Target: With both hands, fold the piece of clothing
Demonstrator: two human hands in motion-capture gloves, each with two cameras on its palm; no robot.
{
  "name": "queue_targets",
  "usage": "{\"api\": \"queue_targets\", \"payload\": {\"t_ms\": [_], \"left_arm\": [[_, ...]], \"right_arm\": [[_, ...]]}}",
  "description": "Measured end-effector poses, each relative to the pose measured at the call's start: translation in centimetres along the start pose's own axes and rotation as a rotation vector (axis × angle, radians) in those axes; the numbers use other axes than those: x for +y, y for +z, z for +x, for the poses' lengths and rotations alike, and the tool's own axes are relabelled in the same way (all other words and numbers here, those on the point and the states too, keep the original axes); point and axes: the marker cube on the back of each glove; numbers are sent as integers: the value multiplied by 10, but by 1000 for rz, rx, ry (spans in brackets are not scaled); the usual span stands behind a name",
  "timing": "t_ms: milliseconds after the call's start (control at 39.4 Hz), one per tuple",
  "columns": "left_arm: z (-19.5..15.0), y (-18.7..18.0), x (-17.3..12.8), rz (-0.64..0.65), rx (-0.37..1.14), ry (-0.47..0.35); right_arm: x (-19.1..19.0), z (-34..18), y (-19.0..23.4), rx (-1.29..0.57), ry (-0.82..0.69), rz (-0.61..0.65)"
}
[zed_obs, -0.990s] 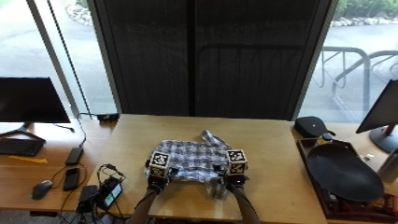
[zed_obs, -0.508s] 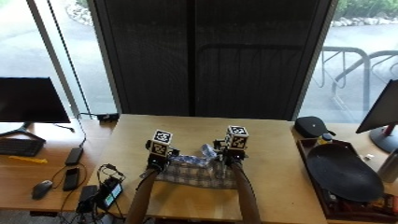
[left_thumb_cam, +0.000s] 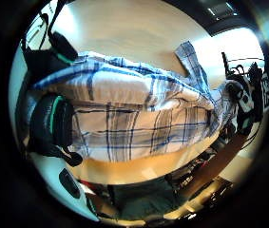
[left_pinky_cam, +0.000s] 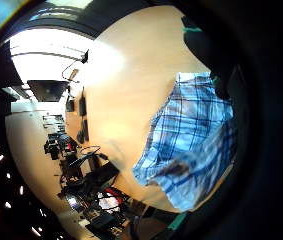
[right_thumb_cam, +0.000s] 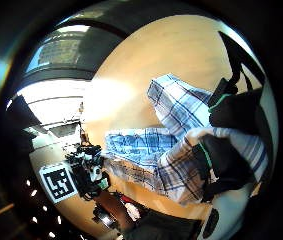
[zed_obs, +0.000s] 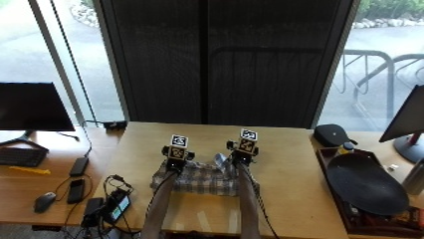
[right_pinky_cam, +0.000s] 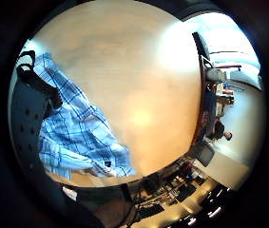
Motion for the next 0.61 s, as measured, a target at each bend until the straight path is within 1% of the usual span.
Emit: {"api": "queue_targets", "payload": {"t_ms": [51, 102, 127, 178, 228, 254, 330, 381, 457, 508, 558, 609], "left_arm": [[7, 13, 2, -20, 40, 27], [3, 26, 9, -73, 11, 20], [1, 31, 8, -76, -3, 14], [1, 39, -1, -15, 17, 10], [6, 45, -9, 48, 73, 8], [7, 46, -8, 39, 95, 6], [6, 50, 14, -93, 125, -7], [1, 49, 23, -116, 127, -22], [-7, 45, 31, -99, 128, -44], [-13, 41, 38, -77, 135, -55], [-18, 36, 43, -9, 153, -56], [-23, 32, 44, 94, 169, -54]], "right_arm": [[-9, 0, 8, -14, -15, 76], [-13, 2, 14, -10, -12, 116], [-14, 4, 16, -7, -7, 128], [-21, 6, 20, -2, -2, 182], [-31, 10, 21, 21, 22, 271], [-35, 14, 19, 44, 51, 318], [-40, 28, 8, 110, 144, 464], [-34, 32, 2, 104, 163, 506], [-16, 39, -5, 90, 179, 494], [-11, 45, -15, 67, 176, 555], [-3, 51, -23, 5, 171, 604], [12, 61, -28, -47, 182, 620]]}}
